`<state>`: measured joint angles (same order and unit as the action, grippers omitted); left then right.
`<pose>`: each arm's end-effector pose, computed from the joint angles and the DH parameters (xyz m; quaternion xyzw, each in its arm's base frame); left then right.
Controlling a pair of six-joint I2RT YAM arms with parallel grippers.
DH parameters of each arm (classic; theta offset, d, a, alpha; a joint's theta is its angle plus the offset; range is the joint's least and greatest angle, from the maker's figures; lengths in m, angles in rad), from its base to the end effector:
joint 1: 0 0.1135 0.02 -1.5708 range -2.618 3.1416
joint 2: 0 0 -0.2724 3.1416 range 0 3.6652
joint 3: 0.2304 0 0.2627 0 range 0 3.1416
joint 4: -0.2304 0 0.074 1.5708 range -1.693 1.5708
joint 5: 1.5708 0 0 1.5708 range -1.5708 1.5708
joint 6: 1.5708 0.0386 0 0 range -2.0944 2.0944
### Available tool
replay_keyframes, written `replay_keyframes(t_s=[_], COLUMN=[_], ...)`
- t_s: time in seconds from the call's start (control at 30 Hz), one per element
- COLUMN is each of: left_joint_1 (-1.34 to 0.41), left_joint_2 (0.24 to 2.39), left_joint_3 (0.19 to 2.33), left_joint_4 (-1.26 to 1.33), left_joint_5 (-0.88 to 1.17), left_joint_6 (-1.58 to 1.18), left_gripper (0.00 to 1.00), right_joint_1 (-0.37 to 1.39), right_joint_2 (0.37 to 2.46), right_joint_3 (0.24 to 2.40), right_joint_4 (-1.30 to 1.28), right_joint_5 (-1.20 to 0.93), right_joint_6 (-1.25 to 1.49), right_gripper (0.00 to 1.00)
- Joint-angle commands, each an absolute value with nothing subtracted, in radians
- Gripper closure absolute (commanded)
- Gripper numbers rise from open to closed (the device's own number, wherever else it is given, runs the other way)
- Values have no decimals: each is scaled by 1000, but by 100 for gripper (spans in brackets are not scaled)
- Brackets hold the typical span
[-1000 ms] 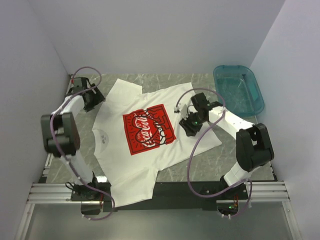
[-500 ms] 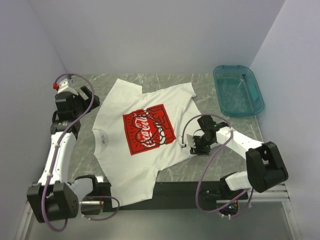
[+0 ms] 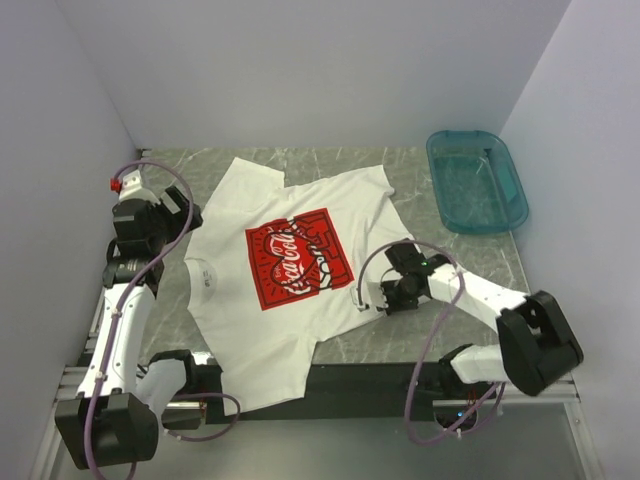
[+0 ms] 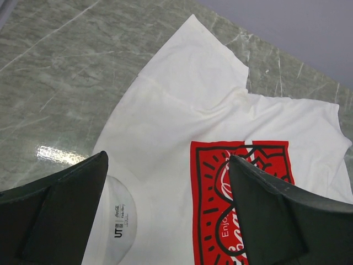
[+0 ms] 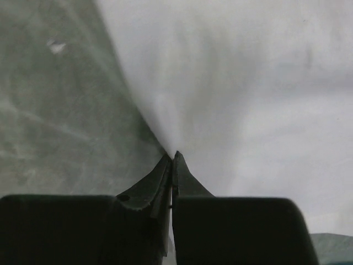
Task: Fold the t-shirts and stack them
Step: Flatten the tshirt out
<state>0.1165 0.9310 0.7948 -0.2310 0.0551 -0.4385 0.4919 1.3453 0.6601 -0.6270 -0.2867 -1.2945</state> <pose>0.2227 0.0239 0.3163 -0.2107 0.7968 -0.1131 0.5550 0.1918 0.1152 0.1563 -0.7762 0.6010 0.0806 0.1728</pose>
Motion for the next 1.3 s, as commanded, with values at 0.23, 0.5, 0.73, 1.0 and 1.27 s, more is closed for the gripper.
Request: replay_keyframes(t_s=[0.23, 0.5, 0.73, 1.0, 1.27], left_joint_1=[92, 48, 21, 21, 23], left_joint_2=[914, 899, 913, 1113, 1137], left_joint_3=[793, 787, 787, 891, 824], left_joint_4=[-192, -184, -181, -210, -333], left_joint_5=[114, 114, 123, 212, 229], left_joint_6=[-414, -405, -403, -457, -636], left_gripper=[3, 3, 3, 8, 19], right_joint_1=[514, 502, 500, 488, 382], right_joint_2=[921, 641, 672, 872, 1225], right_joint_3=[643, 658, 667, 814, 1071], right_joint_4=[-1184, -1324, -1292, -793, -625], right_joint_5=[-170, -114, -129, -218, -509], right_joint_6=[-1433, -1439, -1383, -978, -545], right_gripper=[97, 100, 62, 29, 36])
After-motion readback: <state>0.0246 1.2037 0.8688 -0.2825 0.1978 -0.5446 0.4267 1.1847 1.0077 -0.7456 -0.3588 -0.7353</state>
